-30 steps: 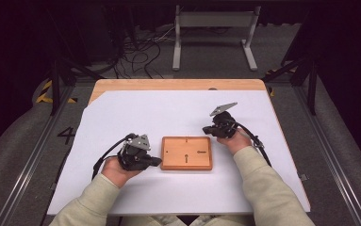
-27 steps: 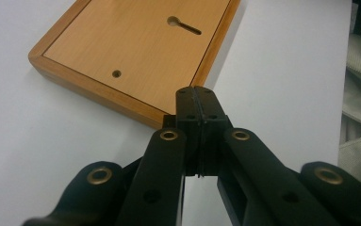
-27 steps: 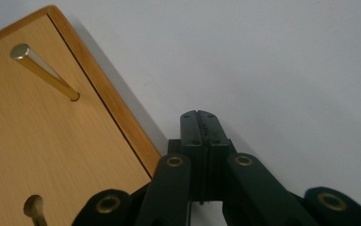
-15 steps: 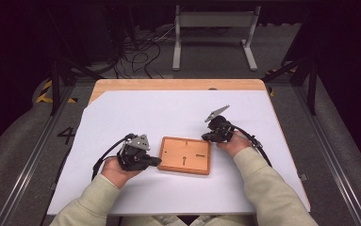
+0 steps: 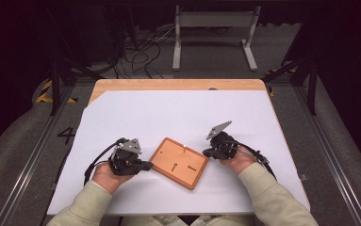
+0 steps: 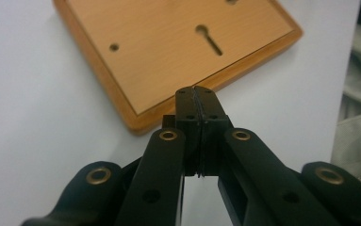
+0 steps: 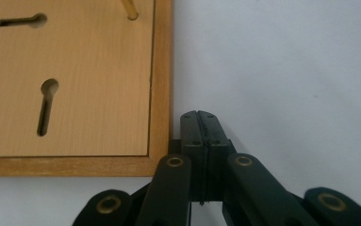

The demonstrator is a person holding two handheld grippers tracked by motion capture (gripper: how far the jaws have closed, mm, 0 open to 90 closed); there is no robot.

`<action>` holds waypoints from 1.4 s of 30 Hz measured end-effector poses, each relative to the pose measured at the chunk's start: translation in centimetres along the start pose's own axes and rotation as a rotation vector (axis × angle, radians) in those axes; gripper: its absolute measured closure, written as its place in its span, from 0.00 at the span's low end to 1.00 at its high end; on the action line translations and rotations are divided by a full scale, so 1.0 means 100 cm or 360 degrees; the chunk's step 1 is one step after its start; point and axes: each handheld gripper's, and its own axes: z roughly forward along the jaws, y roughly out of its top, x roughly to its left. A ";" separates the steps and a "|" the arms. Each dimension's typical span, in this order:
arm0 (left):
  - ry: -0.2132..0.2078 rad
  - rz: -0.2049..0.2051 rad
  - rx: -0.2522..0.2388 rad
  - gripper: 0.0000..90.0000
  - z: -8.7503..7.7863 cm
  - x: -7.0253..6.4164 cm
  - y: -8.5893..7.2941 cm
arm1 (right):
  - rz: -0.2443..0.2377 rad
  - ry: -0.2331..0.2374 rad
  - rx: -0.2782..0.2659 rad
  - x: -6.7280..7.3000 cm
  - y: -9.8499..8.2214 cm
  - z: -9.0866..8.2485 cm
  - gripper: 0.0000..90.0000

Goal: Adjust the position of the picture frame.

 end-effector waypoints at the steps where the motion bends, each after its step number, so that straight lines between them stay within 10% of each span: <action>1: 0.0005 -0.0017 0.0008 0.99 -0.001 0.002 -0.002 | -0.0016 0.0010 0.0001 0.003 -0.001 0.000 1.00; 9: 0.0046 -0.0136 0.0090 0.99 -0.003 0.010 -0.017 | -0.0079 0.0079 -0.0008 0.024 -0.003 0.001 1.00; 17: 0.0119 -0.0189 0.0240 0.99 0.016 0.017 -0.013 | -0.0021 -0.0040 -0.0173 0.021 -0.007 -0.027 1.00; 42: 0.0179 -0.0164 0.0133 0.99 0.067 0.032 0.056 | 0.0072 -0.0107 -0.0229 0.028 -0.044 -0.064 1.00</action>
